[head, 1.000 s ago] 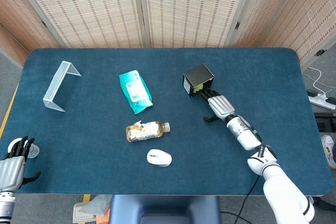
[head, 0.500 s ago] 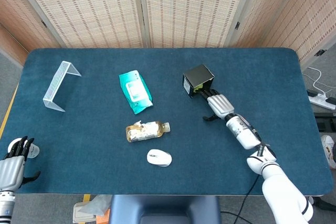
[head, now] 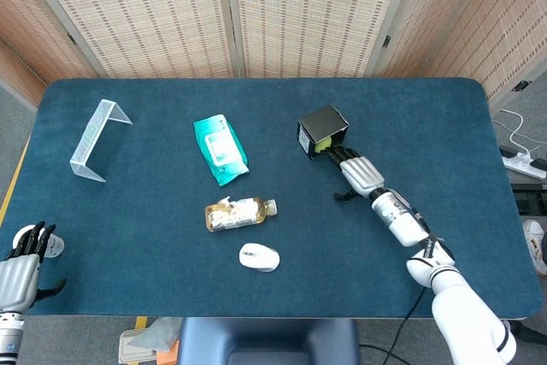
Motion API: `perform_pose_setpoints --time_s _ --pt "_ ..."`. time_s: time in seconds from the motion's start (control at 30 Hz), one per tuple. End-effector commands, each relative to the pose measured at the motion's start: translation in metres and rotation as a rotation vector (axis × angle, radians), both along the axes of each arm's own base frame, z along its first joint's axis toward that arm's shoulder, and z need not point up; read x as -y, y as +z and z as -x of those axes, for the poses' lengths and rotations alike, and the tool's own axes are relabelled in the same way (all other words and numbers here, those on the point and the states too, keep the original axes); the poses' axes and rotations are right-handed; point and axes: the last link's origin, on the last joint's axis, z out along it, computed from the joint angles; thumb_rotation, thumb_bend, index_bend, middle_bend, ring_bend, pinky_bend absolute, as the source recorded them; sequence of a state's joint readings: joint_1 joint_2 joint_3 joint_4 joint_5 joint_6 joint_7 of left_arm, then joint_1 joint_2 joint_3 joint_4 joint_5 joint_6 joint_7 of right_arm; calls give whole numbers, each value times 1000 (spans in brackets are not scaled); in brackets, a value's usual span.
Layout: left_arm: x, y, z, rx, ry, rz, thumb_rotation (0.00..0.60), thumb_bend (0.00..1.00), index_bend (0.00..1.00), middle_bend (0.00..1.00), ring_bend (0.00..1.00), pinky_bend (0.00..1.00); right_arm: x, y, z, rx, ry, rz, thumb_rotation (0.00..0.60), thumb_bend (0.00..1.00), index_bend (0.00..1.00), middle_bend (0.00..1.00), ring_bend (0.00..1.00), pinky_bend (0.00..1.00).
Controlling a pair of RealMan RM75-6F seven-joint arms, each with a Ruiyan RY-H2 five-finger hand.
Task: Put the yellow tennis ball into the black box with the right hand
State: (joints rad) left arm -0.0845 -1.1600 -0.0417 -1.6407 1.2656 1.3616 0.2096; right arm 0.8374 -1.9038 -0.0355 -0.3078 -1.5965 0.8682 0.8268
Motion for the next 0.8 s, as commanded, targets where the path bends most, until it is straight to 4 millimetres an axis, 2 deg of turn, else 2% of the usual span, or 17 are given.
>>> perform_pose_setpoints --time_s 0.03,0.8 --pt "0 0 0 1 -3 -1 600 246 0 0 0 271 0 0 1 -2 -5 0 600 181 43 29 0 94" --pt "-1 0 2 -3 7 -3 600 246 0 0 0 269 16 -9 -14 -14 -44 -3 600 183 43 29 0 94"
